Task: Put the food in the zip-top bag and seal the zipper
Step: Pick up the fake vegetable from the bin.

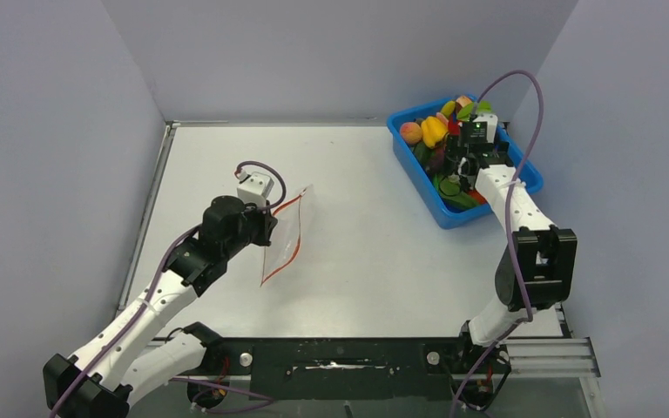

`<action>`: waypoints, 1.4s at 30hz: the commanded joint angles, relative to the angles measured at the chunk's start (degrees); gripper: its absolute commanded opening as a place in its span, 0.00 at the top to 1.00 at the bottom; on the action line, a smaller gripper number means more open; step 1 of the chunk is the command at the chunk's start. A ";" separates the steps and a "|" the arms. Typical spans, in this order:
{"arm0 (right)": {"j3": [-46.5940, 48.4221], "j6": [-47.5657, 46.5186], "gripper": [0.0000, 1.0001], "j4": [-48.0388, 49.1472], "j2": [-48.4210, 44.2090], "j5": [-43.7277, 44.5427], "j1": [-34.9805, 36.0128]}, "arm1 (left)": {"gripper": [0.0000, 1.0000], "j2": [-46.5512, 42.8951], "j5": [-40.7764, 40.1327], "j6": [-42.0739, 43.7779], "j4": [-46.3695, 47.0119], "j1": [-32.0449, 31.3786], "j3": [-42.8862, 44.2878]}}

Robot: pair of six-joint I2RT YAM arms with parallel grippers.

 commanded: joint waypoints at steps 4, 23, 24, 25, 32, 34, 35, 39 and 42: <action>4.24 -6.60 0.11 7.91 6.12 -3.31 -2.71 | 1.00 -2.53 0.56 0.79 3.36 -0.11 0.04; 7.81 -11.97 0.05 11.83 16.84 -6.75 -3.52 | 1.00 -3.54 -0.28 0.70 3.32 -0.07 -0.05; 7.18 -12.17 0.07 12.59 16.62 -6.31 -3.60 | 1.00 -3.52 -0.41 0.66 3.19 -0.07 -0.04; 6.80 -12.22 0.08 13.02 16.35 -5.97 -3.62 | 1.00 -3.59 -0.53 0.64 3.21 -0.07 -0.03; 5.50 -12.44 0.27 13.67 13.97 -5.39 -3.48 | 1.00 -4.33 -0.28 0.52 3.52 -0.07 -0.38; 5.28 -12.37 0.33 13.58 13.33 -4.70 -3.40 | 1.00 -4.23 -0.23 0.53 3.53 -0.01 -0.35; 5.41 -12.37 0.35 13.28 13.19 -4.50 -3.35 | 1.00 -4.34 -0.25 0.53 3.52 -0.06 -0.26; 5.71 -12.44 0.39 12.35 12.23 -2.61 -2.67 | 1.00 -4.73 -0.68 0.53 3.51 -0.06 -0.40; 5.65 -12.24 0.42 11.63 11.34 -1.18 -2.05 | 1.00 -5.16 -1.04 0.53 3.72 -0.06 -0.71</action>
